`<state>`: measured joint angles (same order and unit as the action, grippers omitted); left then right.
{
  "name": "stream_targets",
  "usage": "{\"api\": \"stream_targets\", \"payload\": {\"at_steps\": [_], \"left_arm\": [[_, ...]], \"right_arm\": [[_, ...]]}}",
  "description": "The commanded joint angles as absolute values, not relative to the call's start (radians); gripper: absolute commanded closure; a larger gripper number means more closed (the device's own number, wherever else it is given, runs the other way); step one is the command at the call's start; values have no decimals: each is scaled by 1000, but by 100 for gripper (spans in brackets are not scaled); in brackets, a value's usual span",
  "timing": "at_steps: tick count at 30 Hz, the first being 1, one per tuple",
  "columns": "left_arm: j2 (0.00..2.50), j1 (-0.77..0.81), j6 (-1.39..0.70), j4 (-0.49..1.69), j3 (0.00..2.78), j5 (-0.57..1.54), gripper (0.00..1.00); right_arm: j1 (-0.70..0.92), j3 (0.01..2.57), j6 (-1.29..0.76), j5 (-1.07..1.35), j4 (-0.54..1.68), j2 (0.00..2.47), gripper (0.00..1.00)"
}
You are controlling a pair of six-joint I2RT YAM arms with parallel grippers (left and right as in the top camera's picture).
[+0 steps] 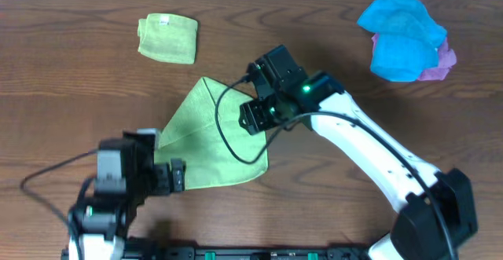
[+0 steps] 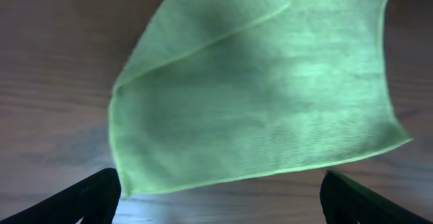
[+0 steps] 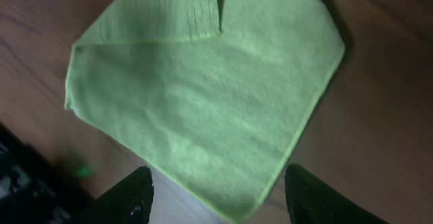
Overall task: Fold the cloth
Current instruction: 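Grasp the near left corner of the green cloth with the left gripper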
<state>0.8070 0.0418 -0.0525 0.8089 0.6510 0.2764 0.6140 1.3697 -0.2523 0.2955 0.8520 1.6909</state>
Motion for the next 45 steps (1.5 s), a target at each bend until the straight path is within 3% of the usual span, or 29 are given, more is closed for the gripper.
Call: {"api": "stream_targets", "payload": {"at_steps": [1, 12, 21, 31, 45], "left_arm": [[909, 39, -60, 818, 736, 345, 5], [1069, 26, -132, 863, 739, 429, 5], [1069, -128, -218, 897, 733, 439, 5], [1070, -274, -272, 883, 646, 499, 5], [1072, -282, -345, 784, 539, 414, 5]], "right_arm": [[598, 1280, -266, 307, 851, 1605, 37], [454, 823, -411, 451, 625, 1259, 38], [399, 562, -533, 555, 455, 1108, 38], [394, 488, -564, 565, 361, 1102, 37], [327, 403, -591, 640, 253, 1102, 37]]}}
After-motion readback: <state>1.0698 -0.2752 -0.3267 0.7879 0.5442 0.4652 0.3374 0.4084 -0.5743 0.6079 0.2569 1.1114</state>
